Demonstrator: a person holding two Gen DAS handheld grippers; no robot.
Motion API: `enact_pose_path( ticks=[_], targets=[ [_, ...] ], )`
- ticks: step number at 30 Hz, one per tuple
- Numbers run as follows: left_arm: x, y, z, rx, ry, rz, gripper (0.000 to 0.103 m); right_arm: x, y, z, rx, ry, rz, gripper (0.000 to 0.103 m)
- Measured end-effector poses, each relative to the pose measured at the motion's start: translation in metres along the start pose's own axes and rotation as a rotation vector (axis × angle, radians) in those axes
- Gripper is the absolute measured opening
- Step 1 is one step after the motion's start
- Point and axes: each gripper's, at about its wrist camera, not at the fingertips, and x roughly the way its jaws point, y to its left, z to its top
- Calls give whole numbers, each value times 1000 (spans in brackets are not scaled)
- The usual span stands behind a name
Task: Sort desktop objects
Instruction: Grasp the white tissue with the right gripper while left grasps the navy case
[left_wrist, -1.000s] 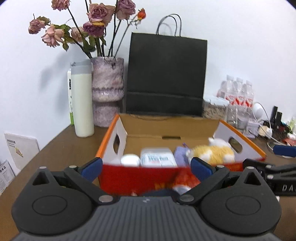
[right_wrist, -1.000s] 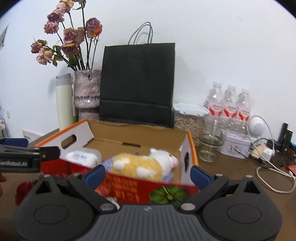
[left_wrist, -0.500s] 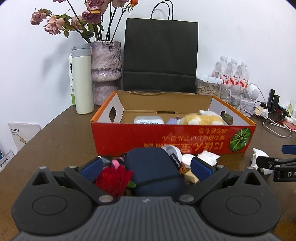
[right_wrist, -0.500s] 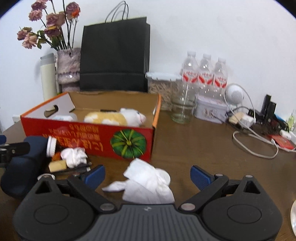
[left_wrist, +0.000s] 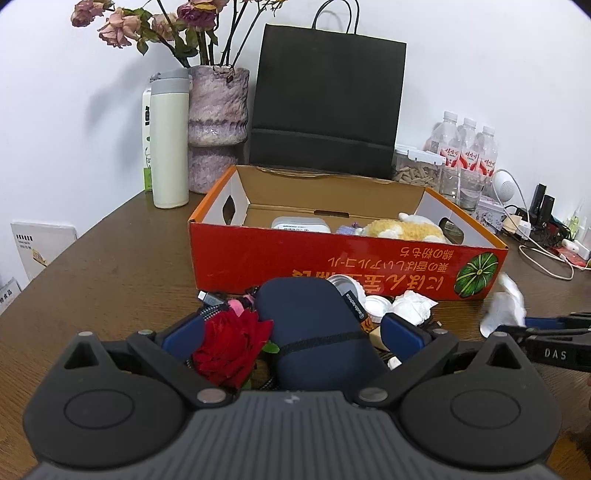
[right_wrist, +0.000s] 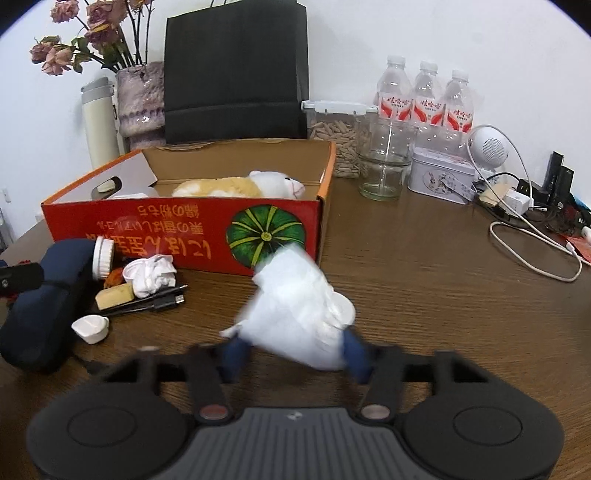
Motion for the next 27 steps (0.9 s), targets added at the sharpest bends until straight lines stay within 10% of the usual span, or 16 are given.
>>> enact_pose_path(
  ticks=[22,27],
  targets=[
    [-4,-17,-2,52,-8,12,103,-21,17,3,-61,-109,19,10],
    [3,-26,-2,54,21,42,83,-24,21,2,-72,-113,36,10]
  ],
)
